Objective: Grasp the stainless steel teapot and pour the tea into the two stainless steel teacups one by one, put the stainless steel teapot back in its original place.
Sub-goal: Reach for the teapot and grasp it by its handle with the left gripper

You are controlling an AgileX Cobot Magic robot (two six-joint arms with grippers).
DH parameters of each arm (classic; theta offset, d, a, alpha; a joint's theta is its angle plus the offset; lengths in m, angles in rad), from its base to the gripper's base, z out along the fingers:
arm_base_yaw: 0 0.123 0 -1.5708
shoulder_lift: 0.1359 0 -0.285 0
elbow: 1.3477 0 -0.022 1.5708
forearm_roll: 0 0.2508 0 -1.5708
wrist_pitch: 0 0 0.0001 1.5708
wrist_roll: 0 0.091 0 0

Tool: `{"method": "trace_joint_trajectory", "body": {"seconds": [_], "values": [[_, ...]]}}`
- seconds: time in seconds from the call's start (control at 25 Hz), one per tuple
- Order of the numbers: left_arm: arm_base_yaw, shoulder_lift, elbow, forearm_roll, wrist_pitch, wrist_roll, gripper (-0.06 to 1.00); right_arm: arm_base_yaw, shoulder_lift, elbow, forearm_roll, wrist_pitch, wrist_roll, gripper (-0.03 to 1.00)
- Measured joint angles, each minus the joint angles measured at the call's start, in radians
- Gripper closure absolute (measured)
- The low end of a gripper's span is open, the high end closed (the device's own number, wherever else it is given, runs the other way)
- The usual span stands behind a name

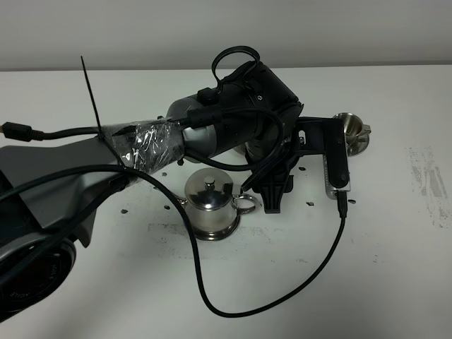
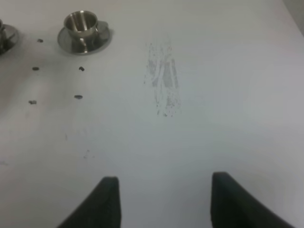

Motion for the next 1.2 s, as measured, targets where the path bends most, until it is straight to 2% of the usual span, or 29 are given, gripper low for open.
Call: {"method": "trace_joint_trajectory", "body": {"seconds": [0.24, 0.56, 0.92, 1.2], "values": [[0.0, -0.003, 0.0, -0.012, 0.026, 0.0, 0.41, 0.0, 0.0, 0.0, 0.0, 0.0, 0.0, 0.55], [0.003, -0.022, 0.0, -0.141, 0.08, -0.019, 0.41, 0.0, 0.0, 0.0, 0.0, 0.0, 0.0, 0.55], [0.006, -0.022, 0.117, -0.115, -0.003, -0.03, 0.41, 0.0, 0.0, 0.0, 0.0, 0.0, 0.0, 0.55], [0.01, -0.022, 0.118, -0.113, 0.015, -0.085, 0.41, 0.0, 0.0, 0.0, 0.001, 0.0, 0.0, 0.55]]}}
